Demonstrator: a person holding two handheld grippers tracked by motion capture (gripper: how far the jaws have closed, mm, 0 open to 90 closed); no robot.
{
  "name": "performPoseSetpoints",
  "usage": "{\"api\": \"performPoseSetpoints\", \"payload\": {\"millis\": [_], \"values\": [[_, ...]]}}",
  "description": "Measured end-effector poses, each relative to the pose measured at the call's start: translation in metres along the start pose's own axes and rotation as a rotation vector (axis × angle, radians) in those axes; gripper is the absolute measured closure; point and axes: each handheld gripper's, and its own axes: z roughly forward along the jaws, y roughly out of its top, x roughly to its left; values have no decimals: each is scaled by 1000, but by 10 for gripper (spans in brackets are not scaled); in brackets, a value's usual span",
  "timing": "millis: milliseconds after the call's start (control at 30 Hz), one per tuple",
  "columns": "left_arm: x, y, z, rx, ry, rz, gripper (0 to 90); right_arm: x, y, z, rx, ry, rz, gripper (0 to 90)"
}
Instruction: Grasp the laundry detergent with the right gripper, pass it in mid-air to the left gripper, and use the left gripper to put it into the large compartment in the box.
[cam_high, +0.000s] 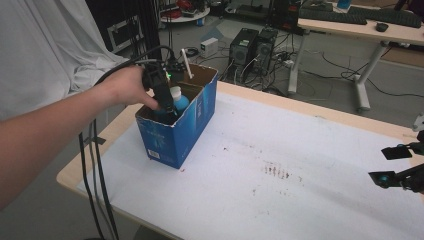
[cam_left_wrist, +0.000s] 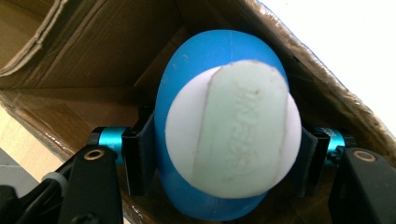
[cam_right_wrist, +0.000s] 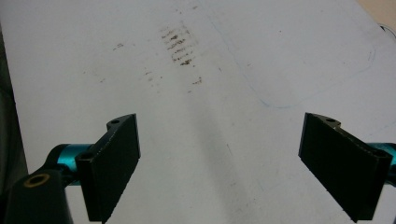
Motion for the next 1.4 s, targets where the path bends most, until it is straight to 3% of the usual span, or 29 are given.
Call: {"api": "performPoseSetpoints", "payload": {"millis": [433, 567, 1267, 1400], "values": [[3, 1, 2, -2, -3, -13, 372, -1, -2, 0, 0, 0, 2, 122], [3, 0, 1, 19, 15, 11, 367, -1, -3, -1, -1, -2, 10, 122], [5, -2, 1, 23, 15, 7, 363, -1, -5, -2, 0, 0, 12, 123], [4, -2, 0, 29, 18, 14, 310, 0, -5, -2, -3, 3, 13, 123]]}}
